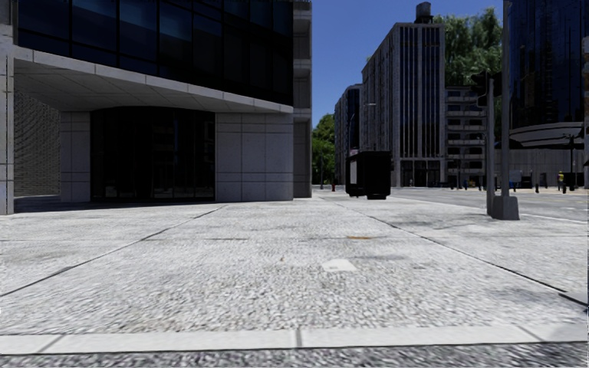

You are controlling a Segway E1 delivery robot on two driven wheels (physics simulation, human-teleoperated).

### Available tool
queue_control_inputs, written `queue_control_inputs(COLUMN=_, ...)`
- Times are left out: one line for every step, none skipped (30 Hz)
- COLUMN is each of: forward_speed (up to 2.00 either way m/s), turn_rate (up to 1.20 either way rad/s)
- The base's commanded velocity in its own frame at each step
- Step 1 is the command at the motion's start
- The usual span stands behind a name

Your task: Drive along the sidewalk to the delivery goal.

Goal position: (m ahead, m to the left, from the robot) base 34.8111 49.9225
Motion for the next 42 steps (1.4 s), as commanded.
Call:
queue_control_inputs(forward_speed=1.55, turn_rate=0.58)
queue_control_inputs(forward_speed=1.55, turn_rate=0.58)
queue_control_inputs(forward_speed=1.55, turn_rate=0.58)
queue_control_inputs(forward_speed=1.55, turn_rate=0.58)
queue_control_inputs(forward_speed=1.55, turn_rate=0.58)
queue_control_inputs(forward_speed=1.55, turn_rate=0.58)
queue_control_inputs(forward_speed=1.54, turn_rate=0.58)
queue_control_inputs(forward_speed=1.50, turn_rate=0.58)
queue_control_inputs(forward_speed=1.45, turn_rate=0.58)
queue_control_inputs(forward_speed=1.41, turn_rate=0.58)
queue_control_inputs(forward_speed=1.41, turn_rate=0.58)
queue_control_inputs(forward_speed=1.40, turn_rate=0.59)
queue_control_inputs(forward_speed=1.40, turn_rate=0.59)
queue_control_inputs(forward_speed=1.39, turn_rate=0.59)
queue_control_inputs(forward_speed=1.39, turn_rate=0.59)
queue_control_inputs(forward_speed=1.39, turn_rate=0.59)
queue_control_inputs(forward_speed=1.39, turn_rate=0.59)
queue_control_inputs(forward_speed=1.39, turn_rate=0.59)
queue_control_inputs(forward_speed=1.39, turn_rate=0.59)
queue_control_inputs(forward_speed=1.39, turn_rate=0.59)
queue_control_inputs(forward_speed=1.39, turn_rate=0.59)
queue_control_inputs(forward_speed=1.39, turn_rate=0.59)
queue_control_inputs(forward_speed=1.39, turn_rate=0.59)
queue_control_inputs(forward_speed=1.39, turn_rate=0.59)
queue_control_inputs(forward_speed=1.39, turn_rate=0.59)
queue_control_inputs(forward_speed=1.39, turn_rate=0.59)
queue_control_inputs(forward_speed=1.39, turn_rate=0.59)
queue_control_inputs(forward_speed=1.39, turn_rate=0.59)
queue_control_inputs(forward_speed=1.39, turn_rate=0.59)
queue_control_inputs(forward_speed=1.39, turn_rate=0.59)
queue_control_inputs(forward_speed=1.39, turn_rate=0.59)
queue_control_inputs(forward_speed=1.39, turn_rate=0.59)
queue_control_inputs(forward_speed=1.39, turn_rate=0.59)
queue_control_inputs(forward_speed=1.39, turn_rate=0.59)
queue_control_inputs(forward_speed=1.39, turn_rate=0.59)
queue_control_inputs(forward_speed=1.39, turn_rate=0.59)
queue_control_inputs(forward_speed=1.39, turn_rate=0.59)
queue_control_inputs(forward_speed=1.39, turn_rate=0.59)
queue_control_inputs(forward_speed=1.39, turn_rate=0.59)
queue_control_inputs(forward_speed=1.39, turn_rate=0.59)
queue_control_inputs(forward_speed=1.39, turn_rate=0.59)
queue_control_inputs(forward_speed=1.39, turn_rate=0.59)
